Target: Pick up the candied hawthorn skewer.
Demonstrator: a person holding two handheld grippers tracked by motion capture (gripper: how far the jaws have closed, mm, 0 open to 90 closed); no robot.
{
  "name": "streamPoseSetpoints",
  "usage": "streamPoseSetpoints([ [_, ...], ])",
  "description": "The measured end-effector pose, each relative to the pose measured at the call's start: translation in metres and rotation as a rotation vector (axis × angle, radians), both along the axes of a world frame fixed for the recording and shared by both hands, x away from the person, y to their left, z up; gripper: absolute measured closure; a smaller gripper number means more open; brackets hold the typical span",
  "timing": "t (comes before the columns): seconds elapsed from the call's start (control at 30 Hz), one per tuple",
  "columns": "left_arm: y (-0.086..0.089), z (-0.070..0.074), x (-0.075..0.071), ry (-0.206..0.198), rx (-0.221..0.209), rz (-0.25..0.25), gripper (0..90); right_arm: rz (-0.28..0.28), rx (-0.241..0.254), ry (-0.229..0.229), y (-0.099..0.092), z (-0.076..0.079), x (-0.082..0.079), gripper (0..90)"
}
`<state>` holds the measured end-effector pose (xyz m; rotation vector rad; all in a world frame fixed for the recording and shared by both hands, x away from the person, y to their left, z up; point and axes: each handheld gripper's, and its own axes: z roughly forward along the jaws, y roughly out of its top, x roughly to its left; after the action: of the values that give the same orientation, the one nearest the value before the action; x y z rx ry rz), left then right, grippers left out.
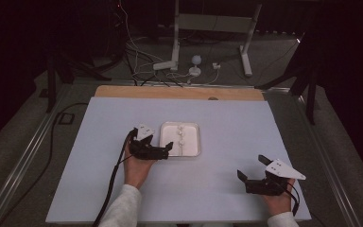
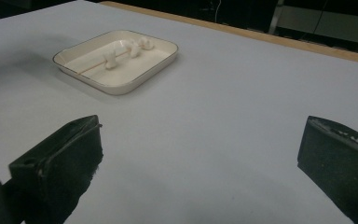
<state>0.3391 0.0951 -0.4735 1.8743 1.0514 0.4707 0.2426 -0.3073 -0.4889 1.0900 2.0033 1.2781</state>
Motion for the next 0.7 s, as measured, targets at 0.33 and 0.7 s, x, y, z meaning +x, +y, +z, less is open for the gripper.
streamPoseSetpoints([
  [0.33, -0.033, -0.018, 0.016, 0.065, 0.033, 0.001, 0.5, -0.001, -0.002, 0.004, 0.001, 0.000, 0.000, 0.0],
  [0.7, -0.054, -0.036, 0.021, 0.183, 0.139, -0.004, 17.8, -0.002, -0.003, 0.002, -0.001, 0.000, 0.000, 0.0],
])
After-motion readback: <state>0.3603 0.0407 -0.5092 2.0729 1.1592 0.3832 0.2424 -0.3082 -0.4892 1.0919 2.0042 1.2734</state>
